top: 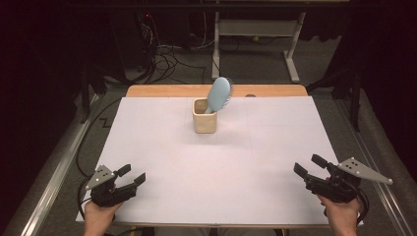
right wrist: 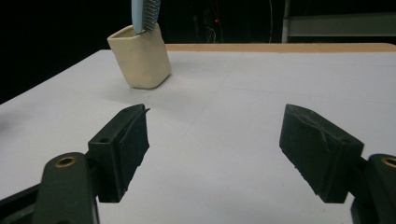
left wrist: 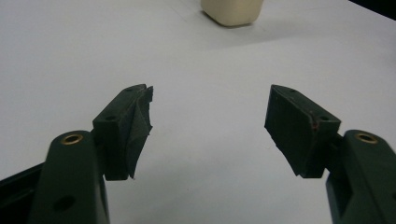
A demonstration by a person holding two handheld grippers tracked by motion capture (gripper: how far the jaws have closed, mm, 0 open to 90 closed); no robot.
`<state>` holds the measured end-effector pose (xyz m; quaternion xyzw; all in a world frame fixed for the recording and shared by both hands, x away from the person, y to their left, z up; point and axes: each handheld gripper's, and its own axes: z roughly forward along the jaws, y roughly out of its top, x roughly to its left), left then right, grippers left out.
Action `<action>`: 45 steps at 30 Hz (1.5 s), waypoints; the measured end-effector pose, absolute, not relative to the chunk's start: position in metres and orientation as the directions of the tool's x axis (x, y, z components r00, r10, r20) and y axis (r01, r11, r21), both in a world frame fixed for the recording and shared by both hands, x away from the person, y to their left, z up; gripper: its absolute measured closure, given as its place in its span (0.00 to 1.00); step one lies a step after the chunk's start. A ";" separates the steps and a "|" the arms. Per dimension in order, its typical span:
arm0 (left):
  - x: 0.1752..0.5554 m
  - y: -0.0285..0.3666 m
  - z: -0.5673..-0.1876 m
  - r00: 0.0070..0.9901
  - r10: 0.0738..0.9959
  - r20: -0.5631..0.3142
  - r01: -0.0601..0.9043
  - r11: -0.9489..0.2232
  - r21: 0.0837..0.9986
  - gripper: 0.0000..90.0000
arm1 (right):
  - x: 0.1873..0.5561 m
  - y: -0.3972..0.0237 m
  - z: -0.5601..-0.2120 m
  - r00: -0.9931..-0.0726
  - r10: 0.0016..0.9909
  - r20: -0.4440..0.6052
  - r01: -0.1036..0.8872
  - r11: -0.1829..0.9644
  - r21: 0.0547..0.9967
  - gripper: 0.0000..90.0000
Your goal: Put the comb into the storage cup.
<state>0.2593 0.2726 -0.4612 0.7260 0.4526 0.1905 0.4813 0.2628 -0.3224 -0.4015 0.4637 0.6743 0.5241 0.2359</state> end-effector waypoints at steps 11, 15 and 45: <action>0.260 0.273 -0.461 0.519 0.840 -0.161 0.478 -0.129 0.869 0.35 | 0.257 -0.323 -0.412 -0.453 0.875 0.170 0.388 0.022 0.921 0.28; 0.260 0.273 -0.462 0.519 0.839 -0.162 0.478 -0.128 0.869 0.35 | 0.255 -0.323 -0.416 -0.447 0.880 0.163 0.394 0.030 0.919 0.28; 0.259 0.274 -0.461 0.513 0.843 -0.163 0.478 -0.122 0.870 0.35 | 0.251 -0.322 -0.439 -0.422 0.894 0.151 0.419 0.044 0.907 0.28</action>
